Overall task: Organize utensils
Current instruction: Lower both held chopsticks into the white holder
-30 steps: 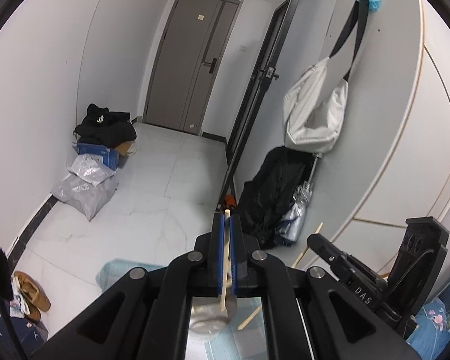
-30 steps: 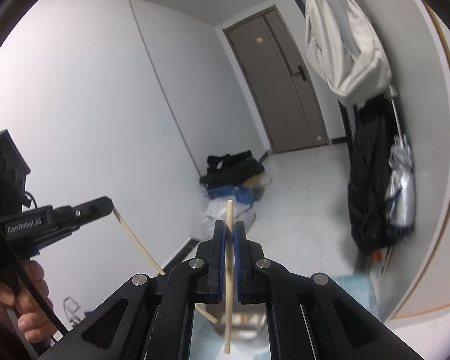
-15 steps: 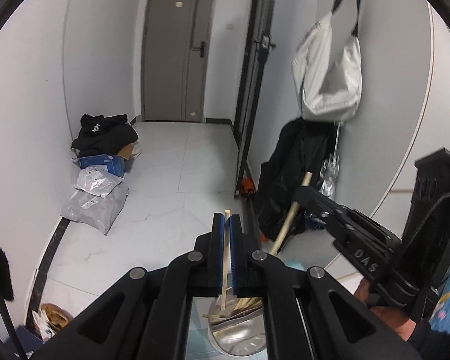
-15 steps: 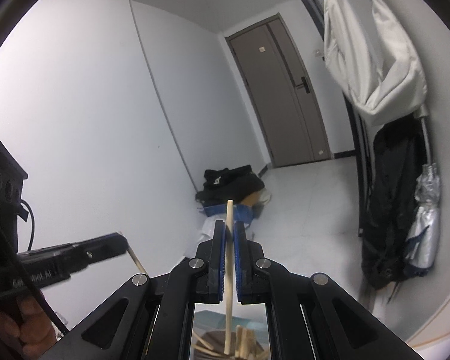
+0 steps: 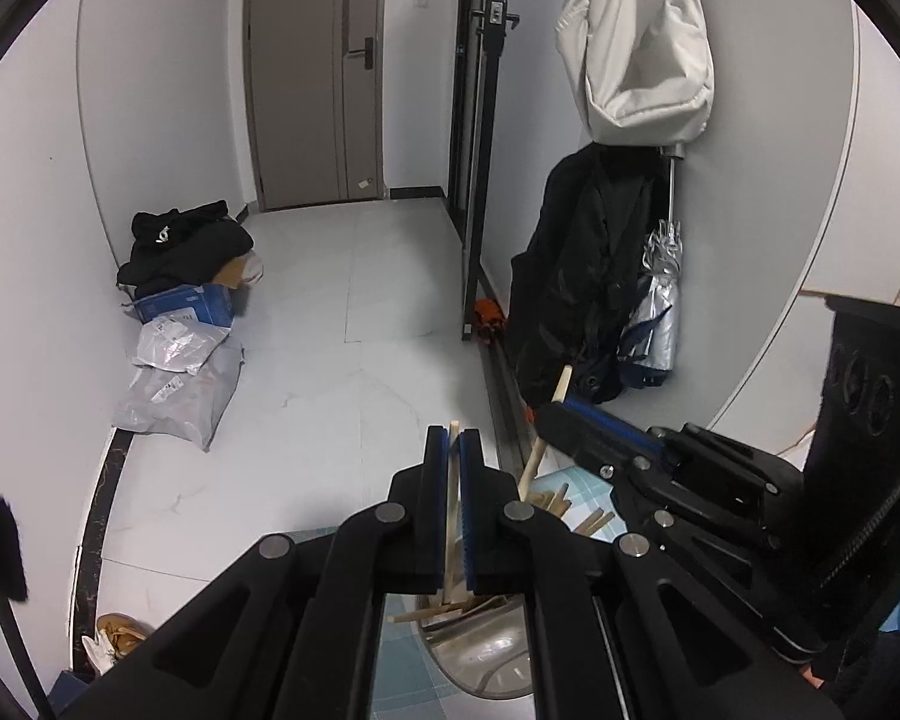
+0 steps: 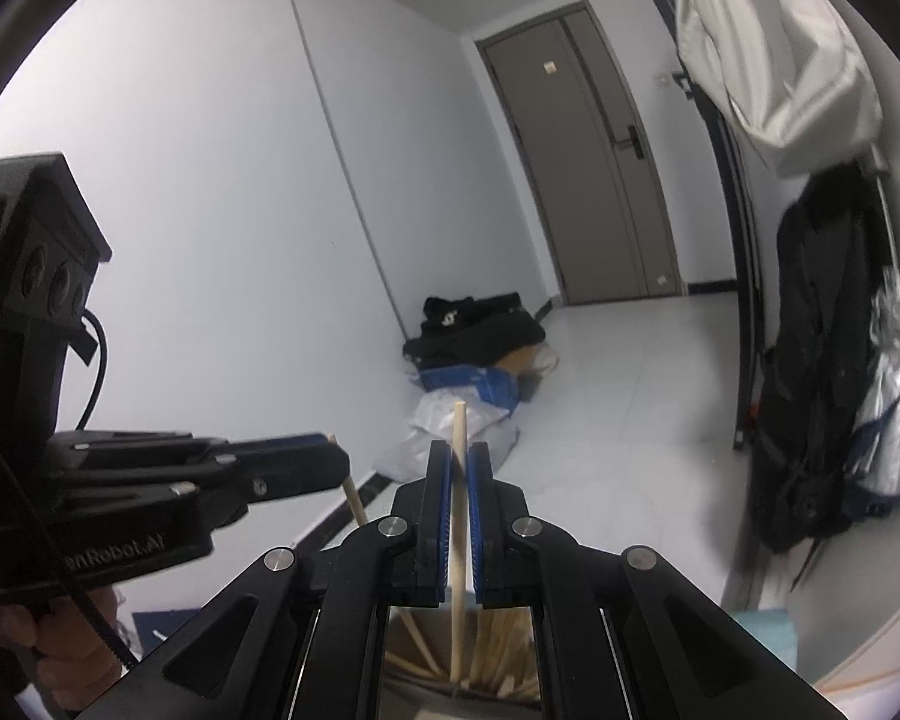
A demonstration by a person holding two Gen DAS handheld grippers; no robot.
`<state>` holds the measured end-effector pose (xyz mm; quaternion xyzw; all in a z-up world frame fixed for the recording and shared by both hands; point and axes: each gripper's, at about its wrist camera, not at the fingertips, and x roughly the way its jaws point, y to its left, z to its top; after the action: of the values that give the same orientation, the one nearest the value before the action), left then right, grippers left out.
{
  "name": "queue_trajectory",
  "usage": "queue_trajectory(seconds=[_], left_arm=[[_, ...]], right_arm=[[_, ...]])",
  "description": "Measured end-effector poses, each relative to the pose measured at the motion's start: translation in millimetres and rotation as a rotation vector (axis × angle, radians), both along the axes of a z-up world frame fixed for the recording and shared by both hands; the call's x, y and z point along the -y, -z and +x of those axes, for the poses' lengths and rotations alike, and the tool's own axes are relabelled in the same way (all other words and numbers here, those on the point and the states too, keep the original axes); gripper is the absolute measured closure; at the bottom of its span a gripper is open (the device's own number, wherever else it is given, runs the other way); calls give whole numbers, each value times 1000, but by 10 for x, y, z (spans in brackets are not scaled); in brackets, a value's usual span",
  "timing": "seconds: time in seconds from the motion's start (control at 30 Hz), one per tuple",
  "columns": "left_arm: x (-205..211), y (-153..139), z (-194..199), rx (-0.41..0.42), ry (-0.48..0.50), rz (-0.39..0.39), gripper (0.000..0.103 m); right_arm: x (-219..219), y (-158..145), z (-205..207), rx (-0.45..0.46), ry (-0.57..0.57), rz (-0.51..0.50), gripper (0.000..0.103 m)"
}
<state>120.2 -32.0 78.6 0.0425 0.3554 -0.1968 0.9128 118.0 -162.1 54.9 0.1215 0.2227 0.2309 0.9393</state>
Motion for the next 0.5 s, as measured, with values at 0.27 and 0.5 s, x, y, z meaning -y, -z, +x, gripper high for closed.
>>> queue_trajectory(seconds=[0.27,0.5], left_arm=[[-5,266,82,-88,-14,-2,103],[-35,438,84,-123,-37,-64,103]], right_arm=[[-74,264,-19,-92,-72,8,98],[-139,524,-25,-198,-115,2,96]])
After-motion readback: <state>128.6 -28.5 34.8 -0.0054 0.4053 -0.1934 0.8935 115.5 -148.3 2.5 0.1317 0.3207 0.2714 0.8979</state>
